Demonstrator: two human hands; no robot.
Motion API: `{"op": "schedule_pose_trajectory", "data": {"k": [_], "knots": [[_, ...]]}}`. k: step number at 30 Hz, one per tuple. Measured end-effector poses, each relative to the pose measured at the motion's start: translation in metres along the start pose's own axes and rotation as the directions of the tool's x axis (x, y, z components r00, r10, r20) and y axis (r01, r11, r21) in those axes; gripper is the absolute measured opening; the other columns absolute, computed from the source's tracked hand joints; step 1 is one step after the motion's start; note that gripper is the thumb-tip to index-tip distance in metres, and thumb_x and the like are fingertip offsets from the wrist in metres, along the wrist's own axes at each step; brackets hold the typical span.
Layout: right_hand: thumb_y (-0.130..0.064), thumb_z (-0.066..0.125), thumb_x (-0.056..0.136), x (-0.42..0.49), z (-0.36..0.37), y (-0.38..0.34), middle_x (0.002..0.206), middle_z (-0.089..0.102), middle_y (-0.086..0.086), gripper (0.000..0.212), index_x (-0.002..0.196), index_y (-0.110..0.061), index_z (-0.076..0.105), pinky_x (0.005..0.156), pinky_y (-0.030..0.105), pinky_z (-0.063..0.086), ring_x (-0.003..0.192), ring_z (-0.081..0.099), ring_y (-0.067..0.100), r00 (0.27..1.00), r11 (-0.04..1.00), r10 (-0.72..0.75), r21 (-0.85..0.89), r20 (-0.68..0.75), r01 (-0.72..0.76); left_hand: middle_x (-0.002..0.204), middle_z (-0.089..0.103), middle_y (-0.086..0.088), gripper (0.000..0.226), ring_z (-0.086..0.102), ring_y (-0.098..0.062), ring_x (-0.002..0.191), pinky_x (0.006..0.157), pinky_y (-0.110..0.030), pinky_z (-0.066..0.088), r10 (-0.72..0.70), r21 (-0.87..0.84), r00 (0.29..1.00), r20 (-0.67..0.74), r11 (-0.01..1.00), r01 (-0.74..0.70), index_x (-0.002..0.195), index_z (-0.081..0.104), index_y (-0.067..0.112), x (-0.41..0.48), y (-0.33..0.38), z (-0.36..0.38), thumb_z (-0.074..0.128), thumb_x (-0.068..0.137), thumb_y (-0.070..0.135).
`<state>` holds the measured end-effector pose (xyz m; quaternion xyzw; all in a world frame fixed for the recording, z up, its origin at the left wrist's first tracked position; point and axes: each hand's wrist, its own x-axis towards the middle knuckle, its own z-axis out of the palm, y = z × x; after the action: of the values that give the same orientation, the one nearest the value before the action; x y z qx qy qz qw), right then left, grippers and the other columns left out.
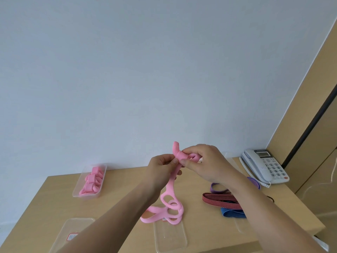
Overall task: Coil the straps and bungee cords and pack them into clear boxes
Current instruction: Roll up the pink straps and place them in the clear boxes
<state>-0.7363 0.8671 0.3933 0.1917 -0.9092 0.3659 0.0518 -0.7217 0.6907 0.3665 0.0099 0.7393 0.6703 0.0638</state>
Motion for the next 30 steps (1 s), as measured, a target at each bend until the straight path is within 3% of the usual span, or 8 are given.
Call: {"op": "schedule_pose_trajectory", "data": {"k": [4,9,12,16,20,22,25,30], "knots": [[-0.020,0.074,0.083,-0.001,0.009,0.002,0.073,0.071,-0.010,0.005,0.083,-0.024,0.076,0.069,0.034,0.053,0.070,0.064,0.011,0.990,0.994,0.055,0.098,-0.133,-0.042,0.074,0.076,-0.002,0.024,0.067,-0.015,0.069,0.065,-0.026,0.053,-0.001,0.006,1.000,0.019,1.000,0.001,0.092,0.079,0.013,-0.003,0.002,0.003,0.059,0.104,0.019],[-0.021,0.077,0.083,-0.005,0.015,0.005,0.067,0.068,-0.003,0.010,0.074,-0.018,0.074,0.063,0.034,0.048,0.066,0.059,0.018,0.958,0.990,0.035,0.138,-0.285,0.005,0.081,0.077,-0.012,0.028,0.071,-0.022,0.066,0.066,-0.036,0.061,-0.067,-0.050,0.998,-0.017,0.997,0.066,0.088,0.078,0.002,-0.004,0.002,0.005,0.067,0.099,0.025],[-0.026,0.078,0.083,-0.005,0.022,0.007,0.064,0.065,-0.005,0.017,0.069,-0.020,0.071,0.059,0.029,0.045,0.065,0.057,0.016,0.927,0.998,-0.018,0.043,-0.375,0.037,0.081,0.076,-0.014,0.029,0.070,-0.026,0.066,0.072,-0.045,0.062,-0.104,-0.093,0.995,0.006,0.990,0.104,0.091,0.076,-0.004,-0.006,0.004,0.006,0.069,0.097,0.023],[-0.015,0.081,0.080,-0.005,0.031,0.010,0.068,0.065,-0.011,0.013,0.072,-0.019,0.071,0.057,0.023,0.044,0.066,0.059,0.012,0.875,0.994,-0.113,-0.047,-0.471,0.103,0.093,0.077,-0.022,0.028,0.073,-0.031,0.076,0.085,-0.050,0.061,-0.115,-0.168,0.991,0.065,0.978,0.124,0.097,0.077,-0.003,-0.009,0.008,0.005,0.068,0.097,0.023],[-0.008,0.083,0.076,-0.006,0.037,0.013,0.069,0.060,-0.004,0.015,0.071,-0.014,0.070,0.055,0.030,0.046,0.065,0.057,0.012,0.849,0.979,-0.203,-0.125,-0.488,0.162,0.099,0.077,-0.023,0.049,0.075,-0.035,0.084,0.091,-0.047,0.059,-0.172,-0.291,0.982,0.082,0.938,0.188,0.087,0.084,0.011,-0.006,0.015,0.001,0.059,0.097,0.052],[-0.008,0.082,0.079,-0.005,0.037,0.015,0.071,0.058,-0.001,0.012,0.073,-0.013,0.073,0.056,0.034,0.047,0.064,0.058,0.016,0.855,0.973,-0.228,-0.147,-0.467,0.180,0.098,0.078,-0.022,0.053,0.074,-0.034,0.084,0.093,-0.046,0.058,-0.174,-0.292,0.981,0.090,0.937,0.193,0.082,0.085,0.014,-0.005,0.017,-0.001,0.056,0.097,0.056],[-0.009,0.082,0.080,-0.008,0.035,0.013,0.081,0.063,-0.001,0.007,0.081,-0.014,0.077,0.061,0.031,0.049,0.069,0.062,0.013,0.869,0.967,-0.251,-0.155,-0.428,0.203,0.102,0.077,-0.023,0.051,0.074,-0.033,0.085,0.095,-0.046,0.057,-0.157,-0.279,0.984,0.090,0.944,0.176,0.082,0.084,0.014,-0.005,0.017,-0.002,0.056,0.098,0.054],[-0.008,0.079,0.079,-0.013,0.036,0.008,0.090,0.063,-0.002,0.017,0.091,-0.019,0.079,0.066,0.030,0.051,0.075,0.062,0.015,0.874,0.959,-0.276,-0.179,-0.399,0.221,0.095,0.079,-0.016,0.041,0.073,-0.026,0.084,0.094,-0.044,0.057,-0.111,-0.247,0.987,0.114,0.959,0.136,0.085,0.084,0.015,-0.005,0.016,-0.001,0.055,0.102,0.037]]}}
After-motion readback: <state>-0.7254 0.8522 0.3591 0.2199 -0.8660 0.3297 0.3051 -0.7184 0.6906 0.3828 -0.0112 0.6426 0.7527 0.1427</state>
